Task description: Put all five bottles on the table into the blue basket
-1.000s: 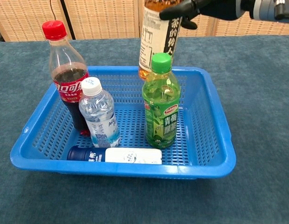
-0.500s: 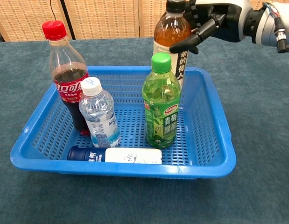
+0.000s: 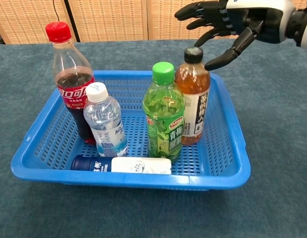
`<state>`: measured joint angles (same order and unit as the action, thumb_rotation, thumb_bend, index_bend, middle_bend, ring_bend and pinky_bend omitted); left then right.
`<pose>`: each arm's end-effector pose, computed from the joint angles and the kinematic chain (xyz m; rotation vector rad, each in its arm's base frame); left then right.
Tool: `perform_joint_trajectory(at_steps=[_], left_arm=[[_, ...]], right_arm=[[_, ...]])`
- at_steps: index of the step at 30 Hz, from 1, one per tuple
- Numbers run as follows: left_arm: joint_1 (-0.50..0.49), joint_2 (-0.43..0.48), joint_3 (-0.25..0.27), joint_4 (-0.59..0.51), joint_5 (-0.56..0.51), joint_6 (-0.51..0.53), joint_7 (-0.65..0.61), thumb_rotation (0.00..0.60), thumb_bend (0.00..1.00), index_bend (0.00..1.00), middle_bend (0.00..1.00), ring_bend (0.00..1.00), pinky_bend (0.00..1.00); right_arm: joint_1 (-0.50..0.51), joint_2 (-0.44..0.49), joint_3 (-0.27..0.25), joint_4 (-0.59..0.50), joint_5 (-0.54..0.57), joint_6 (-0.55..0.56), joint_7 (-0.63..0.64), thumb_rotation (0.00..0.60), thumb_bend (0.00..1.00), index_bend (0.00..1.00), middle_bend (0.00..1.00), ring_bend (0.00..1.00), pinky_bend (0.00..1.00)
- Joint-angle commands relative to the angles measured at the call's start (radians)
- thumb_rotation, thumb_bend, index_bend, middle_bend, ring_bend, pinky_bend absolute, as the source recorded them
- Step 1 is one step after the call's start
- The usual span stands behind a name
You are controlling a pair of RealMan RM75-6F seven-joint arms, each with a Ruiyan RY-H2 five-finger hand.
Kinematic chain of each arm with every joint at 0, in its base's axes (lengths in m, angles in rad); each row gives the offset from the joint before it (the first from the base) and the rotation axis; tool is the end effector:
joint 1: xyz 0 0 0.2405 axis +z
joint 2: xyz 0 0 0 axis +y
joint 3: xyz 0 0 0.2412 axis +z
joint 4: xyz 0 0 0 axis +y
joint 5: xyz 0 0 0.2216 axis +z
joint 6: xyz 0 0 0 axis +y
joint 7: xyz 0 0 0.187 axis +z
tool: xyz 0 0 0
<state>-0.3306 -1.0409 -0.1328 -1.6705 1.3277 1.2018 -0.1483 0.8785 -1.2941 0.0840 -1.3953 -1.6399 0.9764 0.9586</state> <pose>-0.2680 0.3102 0.1388 -1.4392 -1.0901 -0.9981 -0.0911 -0.3936 0.0218 1.9706 -1.5424 1.4833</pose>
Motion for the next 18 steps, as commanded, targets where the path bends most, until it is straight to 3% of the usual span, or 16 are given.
perform_joint_trajectory(at_steps=[1,6,9,14,15,18], left_arm=[[0.012,-0.003,0.006,-0.002,0.009,0.024,0.017,0.600,0.24,0.00,0.00,0.00,0.00],[0.047,-0.019,0.018,-0.002,0.008,0.086,0.083,0.600,0.24,0.00,0.00,0.00,0.00],[0.061,-0.029,0.019,-0.005,0.006,0.116,0.112,0.600,0.24,0.00,0.00,0.00,0.00],[0.092,-0.047,0.042,-0.005,0.019,0.152,0.145,0.600,0.24,0.00,0.00,0.00,0.00],[0.106,-0.052,0.055,-0.001,0.016,0.156,0.147,0.600,0.24,0.00,0.00,0.00,0.00],[0.128,-0.068,0.066,0.017,0.019,0.179,0.148,0.600,0.24,0.00,0.00,0.00,0.00]], right_arm=[[-0.056,0.117,0.014,-0.084,0.027,0.068,-0.172,0.600,0.00,0.05,0.00,0.00,0.13],[-0.180,0.250,0.033,-0.198,0.101,0.209,-0.525,0.600,0.00,0.03,0.00,0.00,0.08],[-0.258,0.260,0.025,-0.224,0.114,0.312,-0.707,0.600,0.00,0.01,0.00,0.00,0.07],[-0.368,0.259,-0.029,-0.244,0.091,0.411,-0.827,0.600,0.00,0.00,0.00,0.00,0.02],[-0.399,0.248,-0.060,-0.223,0.069,0.428,-0.839,0.600,0.00,0.00,0.00,0.00,0.02],[-0.449,0.197,-0.089,-0.151,0.036,0.477,-0.863,0.600,0.00,0.00,0.00,0.00,0.00]])
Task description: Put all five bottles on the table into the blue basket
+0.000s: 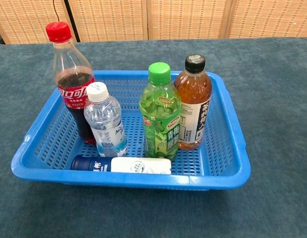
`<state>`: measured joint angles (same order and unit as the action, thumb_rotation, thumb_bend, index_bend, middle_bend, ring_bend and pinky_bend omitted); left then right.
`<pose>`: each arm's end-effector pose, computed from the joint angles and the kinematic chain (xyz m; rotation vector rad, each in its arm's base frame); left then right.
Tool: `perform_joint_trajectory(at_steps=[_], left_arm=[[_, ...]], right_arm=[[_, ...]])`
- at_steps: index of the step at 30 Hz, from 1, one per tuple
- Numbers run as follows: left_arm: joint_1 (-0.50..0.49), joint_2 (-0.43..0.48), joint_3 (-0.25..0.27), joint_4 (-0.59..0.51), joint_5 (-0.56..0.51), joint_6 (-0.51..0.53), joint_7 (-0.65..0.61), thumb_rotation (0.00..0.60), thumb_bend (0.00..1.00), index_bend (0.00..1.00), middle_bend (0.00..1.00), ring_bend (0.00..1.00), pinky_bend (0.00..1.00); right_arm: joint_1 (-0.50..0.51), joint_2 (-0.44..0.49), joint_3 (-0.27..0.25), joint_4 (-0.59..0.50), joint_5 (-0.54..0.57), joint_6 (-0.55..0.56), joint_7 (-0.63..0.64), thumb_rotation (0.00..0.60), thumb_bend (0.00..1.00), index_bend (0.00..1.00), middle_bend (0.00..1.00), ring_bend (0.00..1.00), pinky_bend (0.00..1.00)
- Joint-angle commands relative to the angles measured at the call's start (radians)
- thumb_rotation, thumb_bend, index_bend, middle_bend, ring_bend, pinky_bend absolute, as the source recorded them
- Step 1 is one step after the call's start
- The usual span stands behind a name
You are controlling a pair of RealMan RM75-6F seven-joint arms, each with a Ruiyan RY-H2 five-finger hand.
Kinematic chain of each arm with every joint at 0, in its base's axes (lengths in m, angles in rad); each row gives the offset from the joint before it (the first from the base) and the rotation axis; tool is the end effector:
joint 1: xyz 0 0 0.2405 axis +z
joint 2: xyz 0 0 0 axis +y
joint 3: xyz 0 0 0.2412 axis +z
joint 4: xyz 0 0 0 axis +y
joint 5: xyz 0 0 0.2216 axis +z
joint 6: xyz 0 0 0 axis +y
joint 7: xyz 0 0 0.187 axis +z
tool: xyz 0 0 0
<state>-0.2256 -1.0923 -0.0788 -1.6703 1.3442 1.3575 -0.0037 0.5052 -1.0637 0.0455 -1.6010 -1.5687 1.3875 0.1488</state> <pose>-0.2890 0.2698 0.1373 -1.3798 -0.9919 -0.9123 -0.1893 -0.3279 0.1382 1.7122 -0.7218 1.2243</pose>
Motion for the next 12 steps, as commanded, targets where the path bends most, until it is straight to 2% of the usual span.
perform_joint_trajectory(at_steps=[1,6,12], left_arm=[[0.032,-0.028,0.015,0.031,0.004,0.034,0.004,0.600,0.23,0.00,0.00,0.00,0.00],[0.055,-0.061,0.015,0.086,0.010,0.065,-0.011,0.600,0.12,0.00,0.00,0.00,0.00],[0.077,-0.077,0.013,0.123,0.036,0.109,-0.016,0.600,0.11,0.00,0.00,0.00,0.00]], right_arm=[[-0.099,-0.060,-0.057,0.093,-0.041,0.090,-0.077,0.600,0.00,0.00,0.00,0.00,0.00],[-0.192,-0.153,-0.073,0.192,-0.038,0.175,-0.157,0.600,0.00,0.00,0.00,0.00,0.00],[-0.252,-0.176,-0.062,0.169,0.000,0.203,-0.265,0.600,0.00,0.00,0.00,0.00,0.00]])
